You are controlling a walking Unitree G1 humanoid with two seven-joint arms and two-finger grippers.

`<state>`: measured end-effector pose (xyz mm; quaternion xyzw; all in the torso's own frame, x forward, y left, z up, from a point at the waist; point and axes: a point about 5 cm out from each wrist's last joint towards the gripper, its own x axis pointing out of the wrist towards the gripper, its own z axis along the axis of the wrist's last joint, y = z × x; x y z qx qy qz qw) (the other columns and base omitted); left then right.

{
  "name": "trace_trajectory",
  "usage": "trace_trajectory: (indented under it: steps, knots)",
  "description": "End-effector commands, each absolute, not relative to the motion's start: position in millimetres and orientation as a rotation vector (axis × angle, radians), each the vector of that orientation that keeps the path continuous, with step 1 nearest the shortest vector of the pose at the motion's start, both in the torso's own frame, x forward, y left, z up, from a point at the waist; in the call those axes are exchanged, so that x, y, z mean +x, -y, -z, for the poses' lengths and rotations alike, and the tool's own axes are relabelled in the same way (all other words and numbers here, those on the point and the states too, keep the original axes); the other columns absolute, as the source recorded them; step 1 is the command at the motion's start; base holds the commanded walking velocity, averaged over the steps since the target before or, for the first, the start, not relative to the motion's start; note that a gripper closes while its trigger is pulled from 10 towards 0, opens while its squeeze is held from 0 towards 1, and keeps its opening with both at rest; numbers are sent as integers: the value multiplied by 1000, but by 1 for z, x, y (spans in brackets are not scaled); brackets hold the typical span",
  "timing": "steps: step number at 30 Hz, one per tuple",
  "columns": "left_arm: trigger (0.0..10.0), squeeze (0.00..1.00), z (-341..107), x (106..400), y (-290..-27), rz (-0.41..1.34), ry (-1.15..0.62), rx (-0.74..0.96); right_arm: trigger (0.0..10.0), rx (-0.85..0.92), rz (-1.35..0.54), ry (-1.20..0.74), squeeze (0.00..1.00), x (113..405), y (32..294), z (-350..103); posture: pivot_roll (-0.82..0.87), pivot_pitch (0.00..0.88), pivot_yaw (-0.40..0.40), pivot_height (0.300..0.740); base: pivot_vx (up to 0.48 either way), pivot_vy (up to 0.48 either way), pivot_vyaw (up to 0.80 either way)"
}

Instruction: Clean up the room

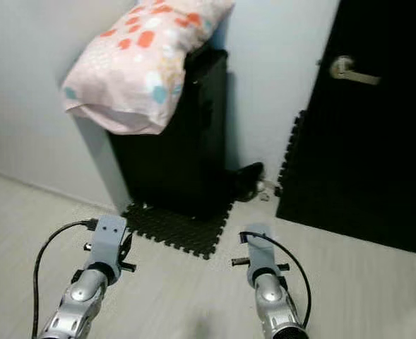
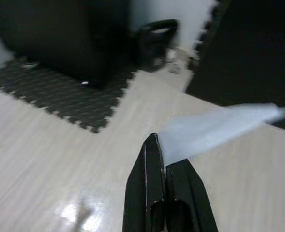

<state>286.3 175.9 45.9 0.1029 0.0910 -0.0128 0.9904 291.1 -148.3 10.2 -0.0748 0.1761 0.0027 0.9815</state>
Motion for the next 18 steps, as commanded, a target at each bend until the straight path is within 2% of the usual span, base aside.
trace_trajectory:
  steps: [1,18]
  knots:
    - [10000,0,-41,283,-178,19,-205,204,10000,-141,-3,-363,0,289,147,-8,112,84,17,740,0,0,-800]
    - [10000,0,-42,284,-172,42,-199,217,10000,-139,6,-367,0,290,149,-8,110,88,20,740,0,0,-800]
